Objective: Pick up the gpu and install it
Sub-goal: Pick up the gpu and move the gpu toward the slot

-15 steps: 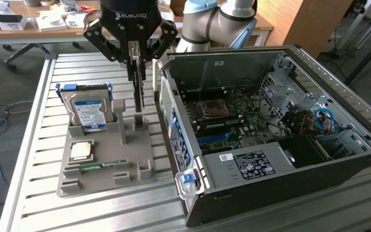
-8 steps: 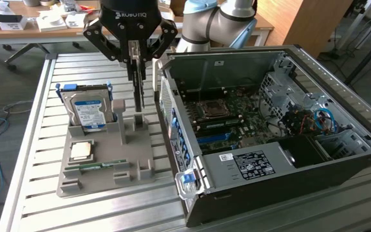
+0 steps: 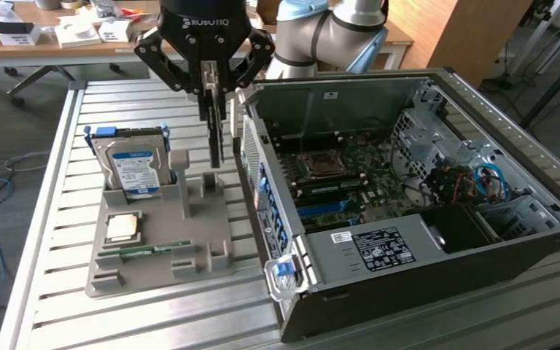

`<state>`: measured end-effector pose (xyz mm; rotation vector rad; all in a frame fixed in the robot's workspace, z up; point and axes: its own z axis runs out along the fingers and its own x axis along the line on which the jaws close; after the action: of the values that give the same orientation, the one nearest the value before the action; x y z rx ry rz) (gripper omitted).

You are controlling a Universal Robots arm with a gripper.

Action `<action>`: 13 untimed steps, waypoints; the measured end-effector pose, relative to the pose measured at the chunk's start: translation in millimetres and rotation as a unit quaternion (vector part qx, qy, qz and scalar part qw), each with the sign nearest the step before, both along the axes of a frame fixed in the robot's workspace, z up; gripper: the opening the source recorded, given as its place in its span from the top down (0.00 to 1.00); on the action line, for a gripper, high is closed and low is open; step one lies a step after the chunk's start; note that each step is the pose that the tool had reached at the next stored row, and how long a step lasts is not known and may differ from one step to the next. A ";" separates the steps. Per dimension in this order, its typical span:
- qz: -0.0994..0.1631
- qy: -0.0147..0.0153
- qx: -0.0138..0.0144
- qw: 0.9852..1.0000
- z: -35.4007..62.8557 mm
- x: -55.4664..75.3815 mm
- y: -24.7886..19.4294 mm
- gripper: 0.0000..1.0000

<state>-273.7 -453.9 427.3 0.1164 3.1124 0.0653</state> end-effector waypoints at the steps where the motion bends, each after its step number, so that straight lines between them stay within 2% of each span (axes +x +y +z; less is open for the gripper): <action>1: 0.000 0.000 0.000 1.000 0.0 1.7 0.0 0.74; 6: 0.000 0.000 0.000 1.000 0.0 11.7 0.0 0.74; 13: 0.000 0.000 0.000 1.000 0.0 32.1 0.0 0.74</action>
<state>-241.6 -453.8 427.3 0.1165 3.1123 0.0659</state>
